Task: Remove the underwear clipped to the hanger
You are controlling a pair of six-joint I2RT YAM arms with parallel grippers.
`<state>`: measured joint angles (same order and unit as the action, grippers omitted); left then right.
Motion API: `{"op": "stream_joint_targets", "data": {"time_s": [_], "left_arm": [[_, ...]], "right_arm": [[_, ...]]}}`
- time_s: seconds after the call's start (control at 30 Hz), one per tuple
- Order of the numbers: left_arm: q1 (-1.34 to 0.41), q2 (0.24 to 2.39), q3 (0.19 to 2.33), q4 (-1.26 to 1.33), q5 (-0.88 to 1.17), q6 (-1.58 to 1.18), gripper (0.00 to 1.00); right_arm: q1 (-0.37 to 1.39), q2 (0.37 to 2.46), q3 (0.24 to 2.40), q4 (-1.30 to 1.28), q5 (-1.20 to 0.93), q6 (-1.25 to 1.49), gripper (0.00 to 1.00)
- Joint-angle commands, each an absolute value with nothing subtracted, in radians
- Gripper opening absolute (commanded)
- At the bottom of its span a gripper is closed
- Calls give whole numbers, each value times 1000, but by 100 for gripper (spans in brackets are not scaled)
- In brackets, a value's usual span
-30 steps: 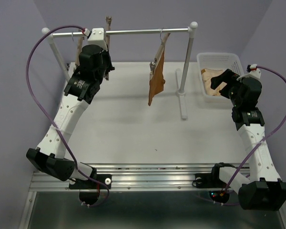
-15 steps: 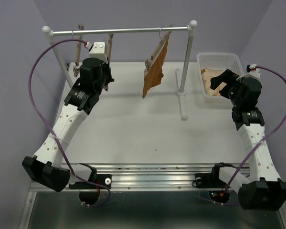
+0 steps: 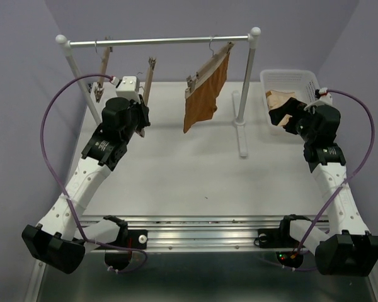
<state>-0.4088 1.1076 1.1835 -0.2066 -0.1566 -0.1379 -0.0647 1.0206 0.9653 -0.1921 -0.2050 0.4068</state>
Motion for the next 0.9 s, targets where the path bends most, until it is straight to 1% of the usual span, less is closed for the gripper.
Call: {"op": "stream_joint_targets", "data": {"time_s": [0.0, 0.2, 0.33, 0.53, 0.8, 0.87], "left_arm": [[-411, 1028, 1166, -118, -144, -176, 0], [-410, 1094, 1331, -163, -236, -146, 0], [-399, 1234, 1503, -254, -343, -121, 0], [-355, 1405, 1708, -354, -382, -74, 0], [-255, 1517, 1792, -367, -380, -41, 0], [-229, 1534, 1804, -370, -330, -38, 0]], "right_arm": [[-67, 997, 968, -123, -279, 391, 100], [-67, 1002, 973, -124, -268, 416, 100], [-67, 1000, 976, -133, -242, 414, 100], [-67, 989, 977, -156, -203, 410, 100], [-67, 979, 982, -172, -169, 393, 100], [-67, 979, 986, -176, -161, 393, 100]]}}
